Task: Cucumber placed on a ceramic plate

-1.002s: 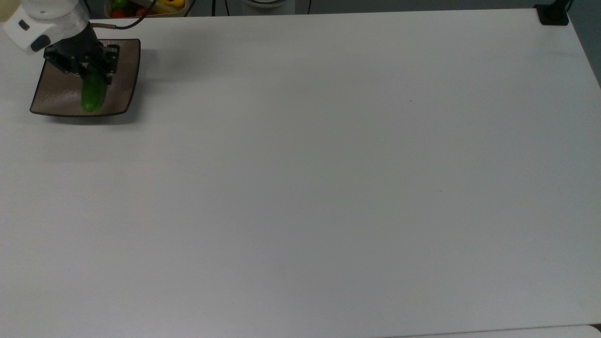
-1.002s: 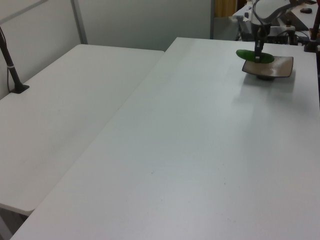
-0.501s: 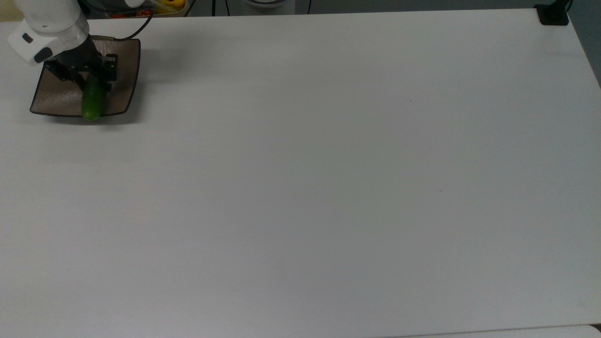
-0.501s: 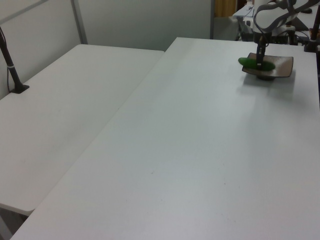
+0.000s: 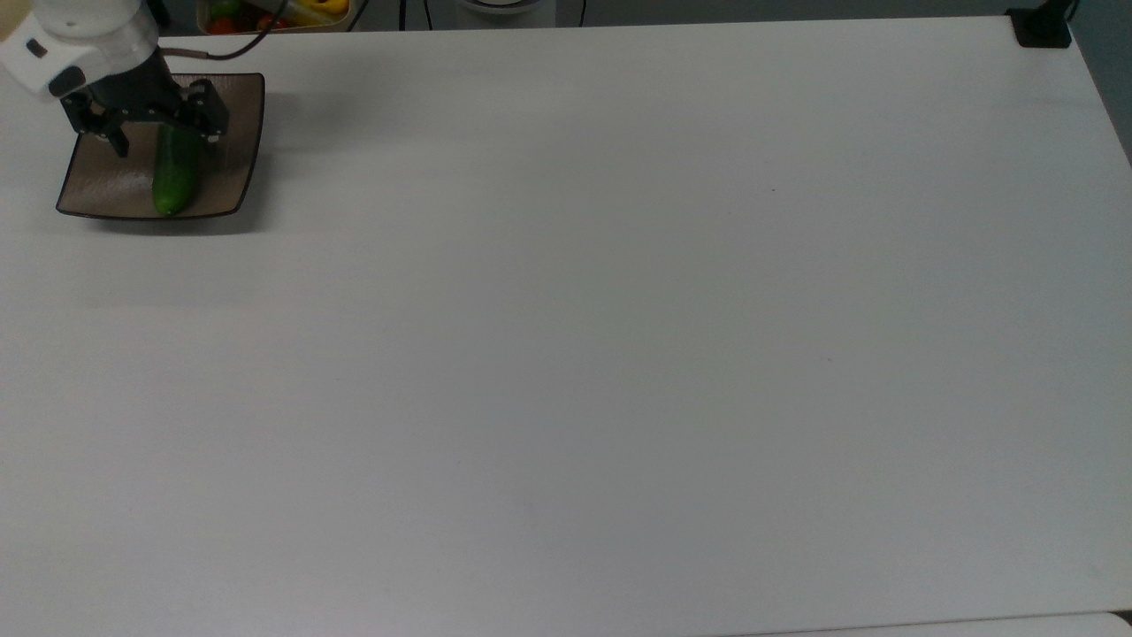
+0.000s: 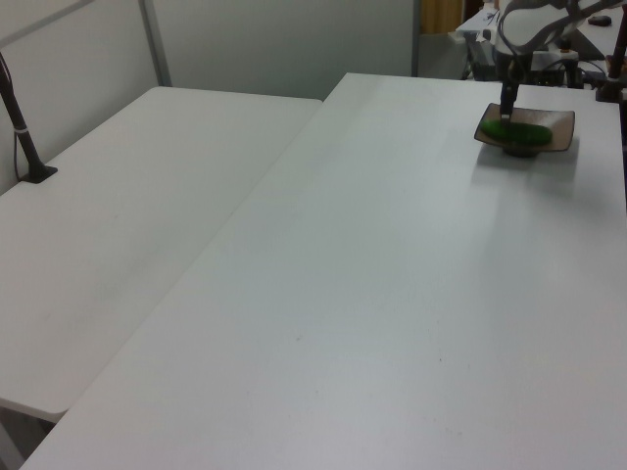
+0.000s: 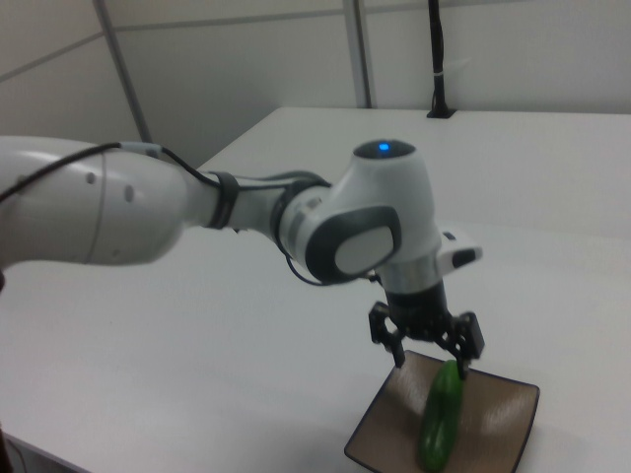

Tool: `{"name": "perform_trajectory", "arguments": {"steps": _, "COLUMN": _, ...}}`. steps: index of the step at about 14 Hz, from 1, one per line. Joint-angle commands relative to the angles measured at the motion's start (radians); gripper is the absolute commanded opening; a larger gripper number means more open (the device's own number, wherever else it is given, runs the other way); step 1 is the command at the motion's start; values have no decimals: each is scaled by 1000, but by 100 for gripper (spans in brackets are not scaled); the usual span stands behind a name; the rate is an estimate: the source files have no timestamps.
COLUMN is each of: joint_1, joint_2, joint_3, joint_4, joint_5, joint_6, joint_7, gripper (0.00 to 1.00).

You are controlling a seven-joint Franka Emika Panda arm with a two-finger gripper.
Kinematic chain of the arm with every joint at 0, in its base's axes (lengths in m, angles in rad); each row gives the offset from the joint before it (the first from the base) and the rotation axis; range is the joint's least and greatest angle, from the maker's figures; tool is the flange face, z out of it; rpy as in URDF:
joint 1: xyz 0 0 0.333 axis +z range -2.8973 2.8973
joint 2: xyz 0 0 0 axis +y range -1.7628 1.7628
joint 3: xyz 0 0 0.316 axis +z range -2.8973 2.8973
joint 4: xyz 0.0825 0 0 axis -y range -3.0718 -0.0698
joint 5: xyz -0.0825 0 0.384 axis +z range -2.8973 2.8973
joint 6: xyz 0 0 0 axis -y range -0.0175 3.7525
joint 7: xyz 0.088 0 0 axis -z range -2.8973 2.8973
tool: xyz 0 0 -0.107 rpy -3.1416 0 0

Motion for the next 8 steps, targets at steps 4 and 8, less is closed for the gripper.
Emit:
{"name": "perform_trajectory", "arguments": {"steps": 4, "joint_1": 113, "joint_2": -181, "joint_3": -10, "joint_4": 64, "joint_5": -3, "joint_6": -242, "joint_7": 91, "gripper": 100}}
{"name": "perform_trajectory", "arguments": {"steps": 8, "joint_1": 192, "joint_2": -250, "joint_3": -1, "joint_4": 183, "joint_5": 11, "joint_6": -464, "joint_7": 136, "gripper": 100}}
